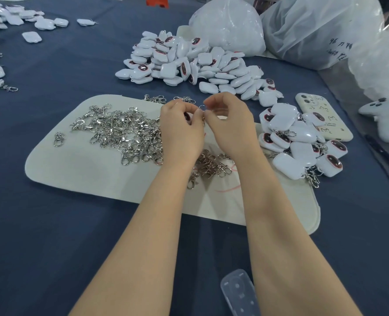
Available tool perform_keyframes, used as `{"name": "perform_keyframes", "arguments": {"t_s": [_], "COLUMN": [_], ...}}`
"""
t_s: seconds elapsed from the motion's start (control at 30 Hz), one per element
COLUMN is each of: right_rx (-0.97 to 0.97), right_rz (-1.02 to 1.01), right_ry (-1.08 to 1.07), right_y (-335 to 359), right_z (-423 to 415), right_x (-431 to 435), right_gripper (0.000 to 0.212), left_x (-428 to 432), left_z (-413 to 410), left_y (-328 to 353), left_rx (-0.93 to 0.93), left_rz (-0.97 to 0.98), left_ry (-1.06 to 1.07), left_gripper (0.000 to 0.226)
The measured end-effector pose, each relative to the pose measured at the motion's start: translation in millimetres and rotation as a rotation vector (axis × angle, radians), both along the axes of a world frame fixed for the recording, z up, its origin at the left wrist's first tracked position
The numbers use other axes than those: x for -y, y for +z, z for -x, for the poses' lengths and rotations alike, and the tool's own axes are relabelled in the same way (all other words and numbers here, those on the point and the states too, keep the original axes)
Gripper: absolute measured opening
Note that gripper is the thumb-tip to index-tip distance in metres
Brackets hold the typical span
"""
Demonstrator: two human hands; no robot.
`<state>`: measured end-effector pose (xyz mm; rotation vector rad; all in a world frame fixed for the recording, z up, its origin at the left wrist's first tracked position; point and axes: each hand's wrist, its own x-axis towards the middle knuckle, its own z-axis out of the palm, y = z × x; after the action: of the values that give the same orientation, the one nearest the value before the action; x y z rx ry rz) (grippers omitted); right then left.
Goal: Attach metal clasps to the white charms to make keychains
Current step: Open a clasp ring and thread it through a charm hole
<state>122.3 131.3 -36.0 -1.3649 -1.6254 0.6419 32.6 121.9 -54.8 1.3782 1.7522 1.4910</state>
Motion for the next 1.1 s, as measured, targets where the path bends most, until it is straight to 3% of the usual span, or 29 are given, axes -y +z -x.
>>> {"name": "perform_keyframes", "arguments": {"t_s": [0.1,0.27,0.4,0.67,0.93,1.1], "right_rx": [0.004,-0.085,-0.139,-0.327,-0.073,-0.173], "right_rz": [-0.023,0.003,0.089,0.25,0.112,0.11], "right_ry": [0.038,-0.005,0.039,0.142,0.04,-0.02], "right_y": [-0.3,-0.3,1.8,4.5,4.3,5.0], "right_z": [2.6,0.6,-0.4,-2.8,-1.7,-0.6], "right_x": [1.1,-0.9,0.6,2.3,2.2,1.1], "right_gripper": [0.015,0.012,0.009,0.016,0.008,0.014], "left_x": [3.4,4.1,5.2,11.8,6.1,2.2], "left_z": [-1.1,-4.8,-6.9,-8.0,-5.3,-5.2], "left_y": [-0.6,-0.7,-0.6,5.9,-0.1,-2.9], "left_rx": [-0.107,-0.077,-0.062,-0.222,-0.155,-0.101], "left_rz": [-0.04,-0.058,-0.096,-0.037,-0.025,-0.056], "left_ry": [-0.002,-0.007,-0.009,-0.016,0.013,-0.03], "left_gripper": [0.011,0.012,0.013,0.014,0.014,0.012]}}
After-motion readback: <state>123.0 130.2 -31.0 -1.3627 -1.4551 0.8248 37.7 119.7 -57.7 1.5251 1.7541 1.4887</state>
